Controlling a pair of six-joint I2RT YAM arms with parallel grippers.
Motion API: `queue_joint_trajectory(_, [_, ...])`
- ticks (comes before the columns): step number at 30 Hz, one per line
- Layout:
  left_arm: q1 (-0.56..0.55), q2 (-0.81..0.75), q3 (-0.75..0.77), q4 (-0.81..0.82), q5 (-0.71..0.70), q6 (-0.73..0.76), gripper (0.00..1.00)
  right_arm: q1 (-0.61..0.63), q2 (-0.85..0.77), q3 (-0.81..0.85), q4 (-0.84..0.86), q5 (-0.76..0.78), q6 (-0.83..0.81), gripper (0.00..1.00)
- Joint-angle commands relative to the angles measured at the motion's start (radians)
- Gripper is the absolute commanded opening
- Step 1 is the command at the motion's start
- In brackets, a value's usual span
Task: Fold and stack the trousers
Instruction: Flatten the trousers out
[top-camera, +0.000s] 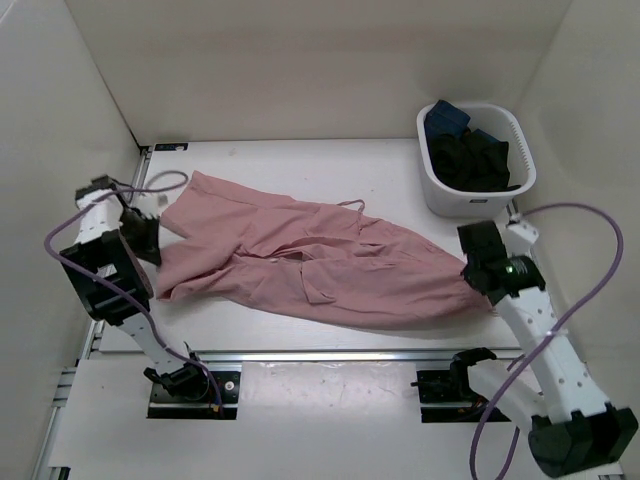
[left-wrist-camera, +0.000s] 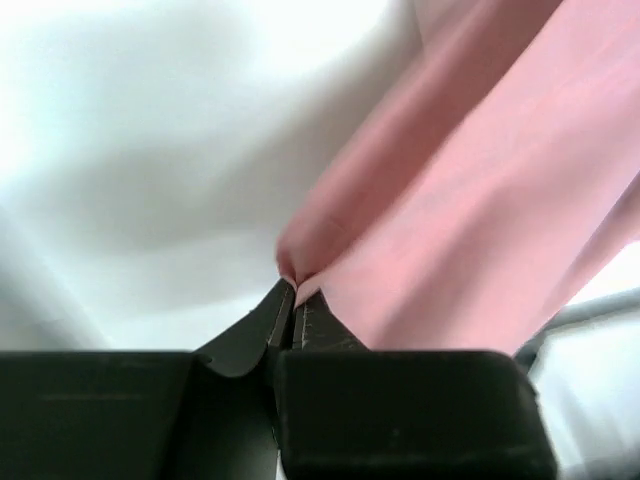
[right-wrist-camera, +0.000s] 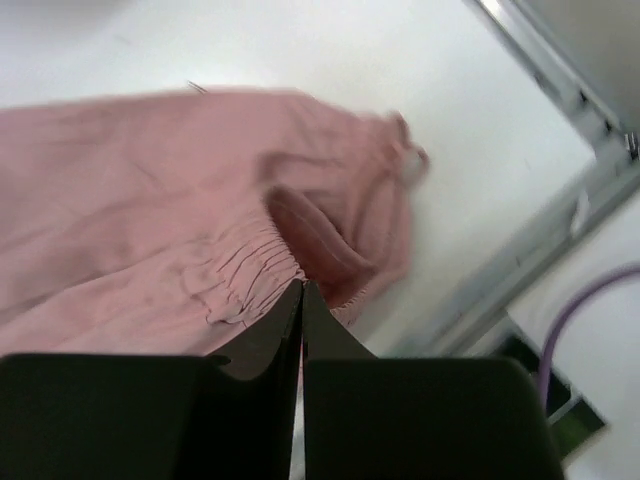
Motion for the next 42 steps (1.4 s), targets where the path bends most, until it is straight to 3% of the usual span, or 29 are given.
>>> queue_joint_trajectory(1, [0.080,-0.009,0.232,-0.005,-0.090,-0.037,0.14,-0.011,0.125,0.178,0.274,0.040,-0.222,0.00])
queue_joint_trajectory(5, [0.130,0.028,0.369,-0.027,-0.176,-0.016,0.14,-0.037,0.369,0.527,0.331,0.015,-0.379,0.00])
queue_joint_trajectory(7, [0.178,0.028,0.389,-0.027,-0.230,-0.001,0.14,-0.069,0.401,0.664,0.371,-0.050,-0.449,0.00])
queue_joint_trajectory(11, [0.265,-0.013,0.336,0.013,-0.311,0.045,0.14,-0.138,0.379,0.714,0.310,-0.107,-0.442,0.00])
queue_joint_trajectory(13, [0.290,-0.039,0.276,0.057,-0.366,0.082,0.14,-0.180,0.319,0.663,0.236,-0.107,-0.343,0.00])
queue_joint_trajectory(18, [0.336,-0.157,0.017,0.143,-0.472,0.139,0.14,-0.287,0.129,0.319,-0.029,-0.043,-0.111,0.00])
queue_joint_trajectory(23, [0.347,-0.216,-0.172,0.203,-0.526,0.173,0.14,-0.310,-0.074,0.045,-0.166,-0.020,0.233,0.01])
queue_joint_trajectory(25, [0.347,-0.216,-0.230,0.226,-0.517,0.162,0.14,-0.310,-0.149,-0.077,-0.221,-0.020,0.387,0.37])
queue_joint_trajectory(27, [0.347,-0.216,-0.275,0.226,-0.517,0.162,0.14,-0.310,-0.220,-0.121,-0.262,-0.020,0.446,0.83])
queue_joint_trajectory(28, [0.347,-0.216,-0.289,0.238,-0.517,0.162,0.14,-0.310,-0.240,-0.130,-0.276,-0.020,0.464,0.88])
queue_joint_trajectory(34, [0.347,-0.216,-0.323,0.257,-0.508,0.171,0.14,-0.310,-0.286,-0.081,-0.240,-0.033,0.419,0.90])
queue_joint_trajectory(38, [0.347,-0.207,-0.341,0.257,-0.498,0.171,0.14,-0.310,-0.148,-0.156,-0.108,-0.234,0.395,0.90])
queue_joint_trajectory(42, [0.347,-0.207,-0.350,0.267,-0.498,0.171,0.14,-0.310,-0.011,-0.211,-0.108,-0.264,0.466,0.91])
